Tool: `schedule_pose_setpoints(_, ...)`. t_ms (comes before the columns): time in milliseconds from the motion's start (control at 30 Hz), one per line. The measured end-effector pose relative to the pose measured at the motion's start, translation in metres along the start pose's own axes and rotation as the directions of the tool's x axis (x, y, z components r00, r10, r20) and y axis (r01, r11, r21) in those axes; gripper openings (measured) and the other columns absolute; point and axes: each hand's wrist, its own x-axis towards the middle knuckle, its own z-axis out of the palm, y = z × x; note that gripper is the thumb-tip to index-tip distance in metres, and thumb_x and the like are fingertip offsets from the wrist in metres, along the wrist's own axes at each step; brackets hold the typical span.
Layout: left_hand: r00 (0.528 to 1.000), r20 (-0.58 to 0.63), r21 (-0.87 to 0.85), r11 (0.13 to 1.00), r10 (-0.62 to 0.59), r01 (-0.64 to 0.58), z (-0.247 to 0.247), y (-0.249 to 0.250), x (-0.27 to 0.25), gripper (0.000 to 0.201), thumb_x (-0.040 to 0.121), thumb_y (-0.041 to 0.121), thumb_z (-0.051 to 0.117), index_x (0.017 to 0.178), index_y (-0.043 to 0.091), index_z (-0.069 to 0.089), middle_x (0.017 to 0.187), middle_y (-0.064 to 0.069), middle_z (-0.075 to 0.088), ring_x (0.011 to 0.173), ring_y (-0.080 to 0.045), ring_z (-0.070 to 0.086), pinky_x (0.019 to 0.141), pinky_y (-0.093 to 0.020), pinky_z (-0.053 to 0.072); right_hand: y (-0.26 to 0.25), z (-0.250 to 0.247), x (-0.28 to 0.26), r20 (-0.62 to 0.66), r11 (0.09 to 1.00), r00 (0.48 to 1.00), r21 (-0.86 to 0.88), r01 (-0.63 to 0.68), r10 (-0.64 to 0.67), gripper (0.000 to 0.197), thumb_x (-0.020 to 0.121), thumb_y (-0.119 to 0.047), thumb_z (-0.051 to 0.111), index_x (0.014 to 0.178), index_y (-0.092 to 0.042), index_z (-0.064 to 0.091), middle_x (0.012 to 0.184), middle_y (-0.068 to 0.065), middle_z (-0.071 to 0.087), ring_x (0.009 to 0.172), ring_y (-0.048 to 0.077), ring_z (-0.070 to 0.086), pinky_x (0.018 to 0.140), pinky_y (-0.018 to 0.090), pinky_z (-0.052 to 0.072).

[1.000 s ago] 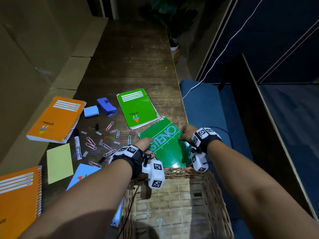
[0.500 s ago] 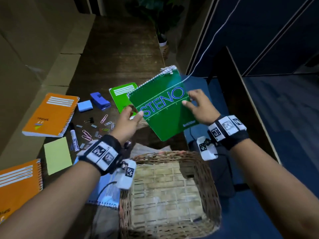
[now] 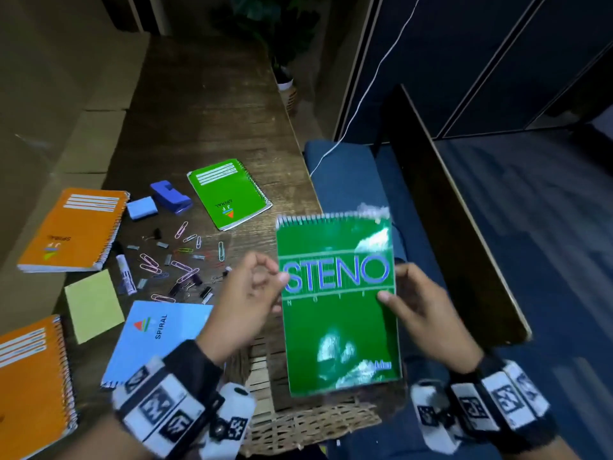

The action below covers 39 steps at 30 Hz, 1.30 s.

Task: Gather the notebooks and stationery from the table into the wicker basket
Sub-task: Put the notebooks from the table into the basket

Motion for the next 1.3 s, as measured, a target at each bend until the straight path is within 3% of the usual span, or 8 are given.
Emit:
schedule_pose_setpoints(200, 0.951, 0.128, 0.397, 0.893, -0.283, 0.213, 0.038, -0.096, 0.012, 0.023, 0.090, 0.008, 0.059, 0.094, 0.019, 0.039, 0.069, 0.000, 0.057, 0.054, -0.008, 0.052, 0.050, -0.017, 0.040, 0.067, 0.044, -0.011, 0.165, 0.819, 0.902, -0.505, -0.270, 0.399, 0.060, 0.083, -0.005, 0.055, 0.126, -0.037, 0.027, 0.090, 0.006, 0.063, 0.081, 0.029, 0.061, 0.076, 0.037, 0.048)
schedule_pose_setpoints(400, 0.936, 0.069, 0.603, 0.762, -0.344, 0.236, 0.052, -0.127, 0.022, 0.025, 0.087, -0.001, 0.055, 0.098, 0.014, 0.039, 0.071, 0.000, 0.057, 0.066, -0.016, 0.055, 0.068, -0.037, 0.051, 0.067, 0.065, -0.001, 0.173, 0.662, 0.875, -0.722, -0.200, 0.453, 0.050, 0.084, 0.006, 0.034, 0.120, -0.028, 0.040, 0.107, 0.015, 0.065, 0.098, 0.037, 0.062, 0.080, 0.041, 0.049)
schedule_pose_setpoints(600, 0.932, -0.009, 0.731, 0.633, -0.362, 0.253, 0.058, -0.133, 0.028, 0.045, 0.084, -0.005, 0.050, 0.126, 0.010, 0.044, 0.100, -0.013, 0.065, 0.082, -0.027, 0.060, 0.065, -0.032, 0.044, 0.062, 0.086, 0.015, 0.211, 0.493, 0.857, -0.868, -0.056, 0.469, 0.046, 0.090, 0.005, 0.034, 0.130, -0.016, 0.035, 0.108, 0.011, 0.065, 0.099, 0.031, 0.064, 0.078, 0.040, 0.052)
schedule_pose_setpoints(733, 0.930, -0.058, 0.794, 0.548, -0.362, 0.263, 0.064, -0.131, 0.026, 0.050, 0.081, -0.012, 0.052, 0.126, 0.007, 0.039, 0.100, -0.012, 0.066, 0.088, -0.029, 0.065, 0.067, -0.032, 0.050, 0.060, 0.093, 0.021, 0.263, 0.435, 0.811, -0.900, 0.011, 0.523, 0.043, 0.092, 0.003, 0.033, 0.131, -0.016, 0.036, 0.110, 0.009, 0.066, 0.100, 0.029, 0.065, 0.081, 0.041, 0.054)
schedule_pose_setpoints(967, 0.925, 0.034, 0.658, 0.706, -0.378, 0.264, 0.036, -0.100, 0.013, 0.049, 0.079, 0.020, 0.071, 0.114, 0.016, 0.038, 0.101, -0.009, 0.063, 0.090, -0.028, 0.064, 0.078, -0.041, 0.055, 0.035, 0.085, 0.022, 0.382, 0.473, 0.703, -0.878, 0.074, 0.600, 0.051, 0.089, -0.025, 0.055, 0.134, -0.018, 0.031, 0.123, 0.008, 0.061, 0.115, 0.028, 0.058, 0.094, 0.039, 0.047)
schedule_pose_setpoints(1133, 0.952, -0.091, 0.283, 0.909, -0.291, 0.305, -0.059, -0.080, -0.026, 0.029, 0.081, 0.031, 0.071, 0.100, 0.016, 0.056, 0.083, 0.000, 0.061, 0.078, -0.019, 0.063, 0.070, -0.030, 0.049, -0.042, 0.096, 0.040, 0.501, 0.628, 0.794, -0.751, 0.202, 0.344, 0.059, 0.085, -0.050, 0.055, 0.134, -0.027, 0.032, 0.121, 0.003, 0.063, 0.112, 0.025, 0.060, 0.090, 0.036, 0.049)
schedule_pose_setpoints(1233, 0.848, -0.325, -0.095, 0.907, -0.419, 0.411, -0.120, -0.106, -0.055, 0.016, 0.081, 0.024, 0.071, 0.085, 0.013, 0.060, 0.073, -0.003, 0.060, 0.065, -0.019, 0.060, 0.058, -0.027, 0.042, -0.086, 0.149, 0.062, 0.597, 0.771, 0.798, -0.545, 0.329, 0.081, 0.052, 0.087, -0.045, 0.053, 0.132, -0.025, 0.037, 0.121, 0.004, 0.064, 0.113, 0.027, 0.058, 0.088, 0.037, 0.049)
schedule_pose_setpoints(1300, 0.746, -0.451, -0.131, 0.863, -0.490, 0.488, -0.146, -0.133, -0.074, 0.019, 0.082, 0.024, 0.069, 0.076, 0.009, 0.059, 0.064, -0.005, 0.058, 0.060, -0.022, 0.054, 0.058, -0.027, 0.040, -0.107, 0.198, 0.076, 0.662, 0.793, 0.749, -0.465, 0.394, 0.015, 0.051, 0.087, -0.043, 0.054, 0.131, -0.021, 0.040, 0.122, 0.007, 0.063, 0.113, 0.030, 0.058, 0.089, 0.039, 0.049)
